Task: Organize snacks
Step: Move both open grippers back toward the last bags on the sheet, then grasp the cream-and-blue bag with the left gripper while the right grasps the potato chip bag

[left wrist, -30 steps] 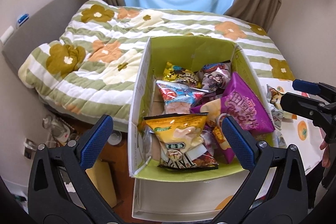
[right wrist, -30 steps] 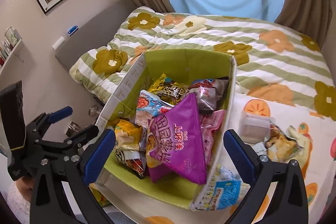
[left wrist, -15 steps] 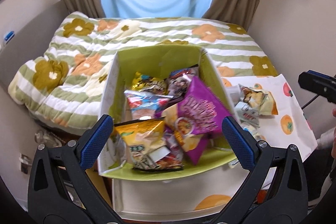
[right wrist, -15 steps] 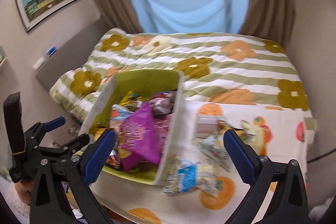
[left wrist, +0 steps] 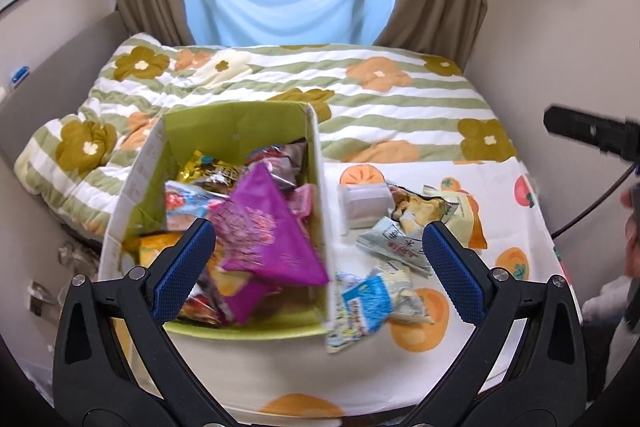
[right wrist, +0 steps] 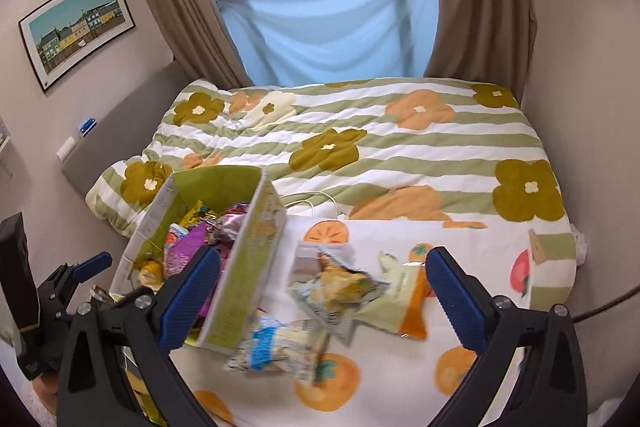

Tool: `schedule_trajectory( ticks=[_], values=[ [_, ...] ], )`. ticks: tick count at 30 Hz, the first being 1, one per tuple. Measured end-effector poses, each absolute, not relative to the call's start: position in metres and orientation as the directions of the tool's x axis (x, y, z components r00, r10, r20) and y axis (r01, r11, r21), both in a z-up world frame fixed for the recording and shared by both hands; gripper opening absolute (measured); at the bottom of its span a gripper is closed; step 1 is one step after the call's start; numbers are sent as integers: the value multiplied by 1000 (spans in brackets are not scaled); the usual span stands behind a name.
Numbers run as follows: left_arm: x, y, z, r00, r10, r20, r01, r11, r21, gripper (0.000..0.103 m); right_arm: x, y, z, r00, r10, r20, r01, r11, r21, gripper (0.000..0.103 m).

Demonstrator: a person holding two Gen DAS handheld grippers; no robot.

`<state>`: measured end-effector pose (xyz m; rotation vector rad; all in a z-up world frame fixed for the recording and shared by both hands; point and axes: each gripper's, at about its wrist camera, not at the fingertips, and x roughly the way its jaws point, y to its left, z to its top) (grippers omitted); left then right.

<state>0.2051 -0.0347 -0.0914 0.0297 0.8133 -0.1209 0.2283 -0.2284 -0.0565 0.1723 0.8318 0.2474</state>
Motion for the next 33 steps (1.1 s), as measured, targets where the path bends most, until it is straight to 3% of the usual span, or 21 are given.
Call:
schedule_trajectory(
  ticks=[14,22,33],
  values=[
    [184,-121,-161,579,36,-814,64,994,90,103,278,-271,-117,510,428,-746,-344,896,279,102],
    [185,-164,-214,548,119,-828,214,937,277,103,297,-267,-161,440,447,-779,-369,881,297,102],
    [179,-185,-271,497,182,-848,403,818,412,103,314,-253,-215,351,448,-822,-370,873,318,102]
  ],
)
